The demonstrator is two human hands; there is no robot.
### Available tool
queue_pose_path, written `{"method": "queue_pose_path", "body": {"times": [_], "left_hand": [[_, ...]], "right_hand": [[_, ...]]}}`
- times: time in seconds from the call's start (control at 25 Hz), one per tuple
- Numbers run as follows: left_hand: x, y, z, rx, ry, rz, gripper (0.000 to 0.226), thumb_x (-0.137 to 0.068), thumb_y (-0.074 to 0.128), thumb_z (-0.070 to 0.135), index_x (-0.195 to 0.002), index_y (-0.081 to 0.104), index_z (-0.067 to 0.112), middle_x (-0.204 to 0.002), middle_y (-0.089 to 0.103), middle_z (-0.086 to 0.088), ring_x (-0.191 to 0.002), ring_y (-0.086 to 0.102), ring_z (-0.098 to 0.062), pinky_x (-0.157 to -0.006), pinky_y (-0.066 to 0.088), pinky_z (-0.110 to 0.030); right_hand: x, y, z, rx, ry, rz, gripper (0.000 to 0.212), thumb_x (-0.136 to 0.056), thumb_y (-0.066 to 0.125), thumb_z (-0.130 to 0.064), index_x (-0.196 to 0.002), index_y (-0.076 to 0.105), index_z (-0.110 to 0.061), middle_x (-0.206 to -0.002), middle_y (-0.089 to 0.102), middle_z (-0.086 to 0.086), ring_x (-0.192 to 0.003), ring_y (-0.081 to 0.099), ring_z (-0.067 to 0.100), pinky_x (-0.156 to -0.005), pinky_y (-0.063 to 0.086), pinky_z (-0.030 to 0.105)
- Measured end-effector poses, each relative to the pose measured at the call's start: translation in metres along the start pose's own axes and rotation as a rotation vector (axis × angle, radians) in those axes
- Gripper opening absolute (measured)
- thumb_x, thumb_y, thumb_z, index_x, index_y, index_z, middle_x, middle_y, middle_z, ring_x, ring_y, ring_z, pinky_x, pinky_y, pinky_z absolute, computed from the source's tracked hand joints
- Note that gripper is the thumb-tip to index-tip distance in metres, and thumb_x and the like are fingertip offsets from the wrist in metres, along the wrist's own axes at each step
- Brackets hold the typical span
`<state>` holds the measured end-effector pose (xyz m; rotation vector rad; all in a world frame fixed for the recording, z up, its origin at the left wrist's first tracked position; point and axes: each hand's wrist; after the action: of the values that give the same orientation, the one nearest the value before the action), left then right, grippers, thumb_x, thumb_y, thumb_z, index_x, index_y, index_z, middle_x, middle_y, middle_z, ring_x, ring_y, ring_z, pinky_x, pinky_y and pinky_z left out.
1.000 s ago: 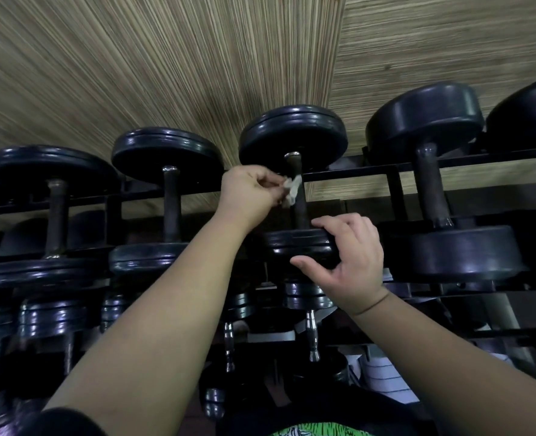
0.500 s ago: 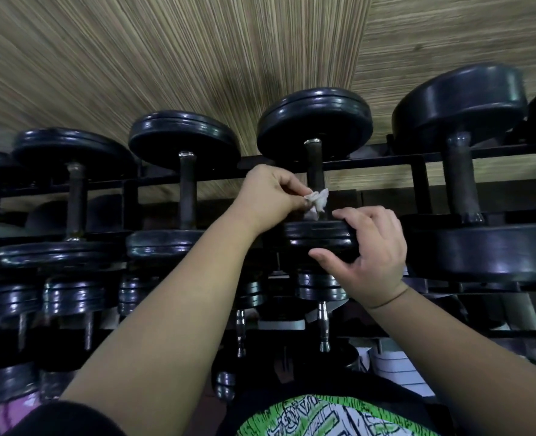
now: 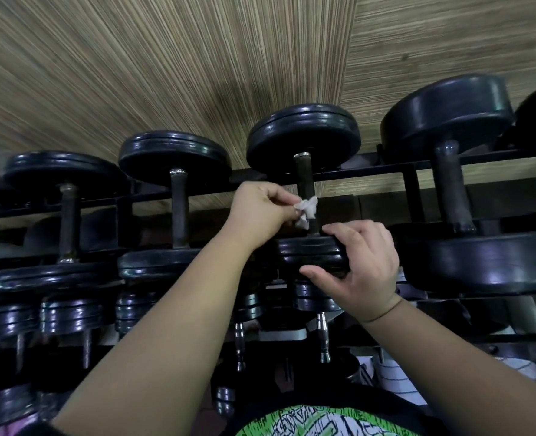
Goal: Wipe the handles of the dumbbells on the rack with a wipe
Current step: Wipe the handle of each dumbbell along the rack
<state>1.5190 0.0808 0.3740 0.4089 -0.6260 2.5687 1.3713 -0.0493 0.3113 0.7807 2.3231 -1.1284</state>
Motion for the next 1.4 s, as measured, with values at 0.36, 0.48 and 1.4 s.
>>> {"method": "queue_pose_path", "body": {"times": [0.36,0.48,1.4], "left_hand": [[-0.003,0.001,0.021,-0.066,-0.122,-0.027,0.015,-0.078,0.084,-0.006,-0.084,0.078,0.007,-0.081,0.077,-0.005,-0.074,0.074,-0.017,-0.063,0.060,-0.020],[0.010,0.000,0.014,-0.208,-0.120,-0.049,0.016,-0.075,0.088,0.002,-0.081,0.083,0.015,-0.081,0.081,-0.004,-0.081,0.079,-0.019,-0.078,0.064,-0.030],[0.023,-0.014,0.033,0.015,0.243,0.121,0.029,-0.088,0.079,0.001,-0.080,0.080,0.029,-0.087,0.080,-0.003,-0.088,0.079,-0.022,-0.086,0.066,-0.043]], "right_hand": [[0.000,-0.001,-0.001,0.017,0.047,-0.057,0.066,-0.086,0.056,-0.077,-0.120,0.057,-0.021,-0.095,0.065,0.007,-0.085,0.060,0.023,-0.073,0.050,0.044],[0.000,-0.002,-0.002,0.020,0.058,-0.068,0.066,-0.086,0.055,-0.078,-0.121,0.057,-0.023,-0.095,0.065,0.006,-0.085,0.060,0.023,-0.074,0.050,0.043],[-0.055,-0.060,-0.022,-0.584,0.623,-0.297,0.037,-0.095,0.072,-0.024,-0.132,0.065,-0.022,-0.123,0.067,-0.004,-0.103,0.066,0.004,-0.098,0.056,0.036]]}}
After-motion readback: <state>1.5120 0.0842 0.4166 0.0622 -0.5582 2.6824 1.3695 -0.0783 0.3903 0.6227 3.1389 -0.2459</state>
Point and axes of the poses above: each hand's wrist, its own x-axis away from the middle knuckle, its own y-axis out of the palm, z = x × y
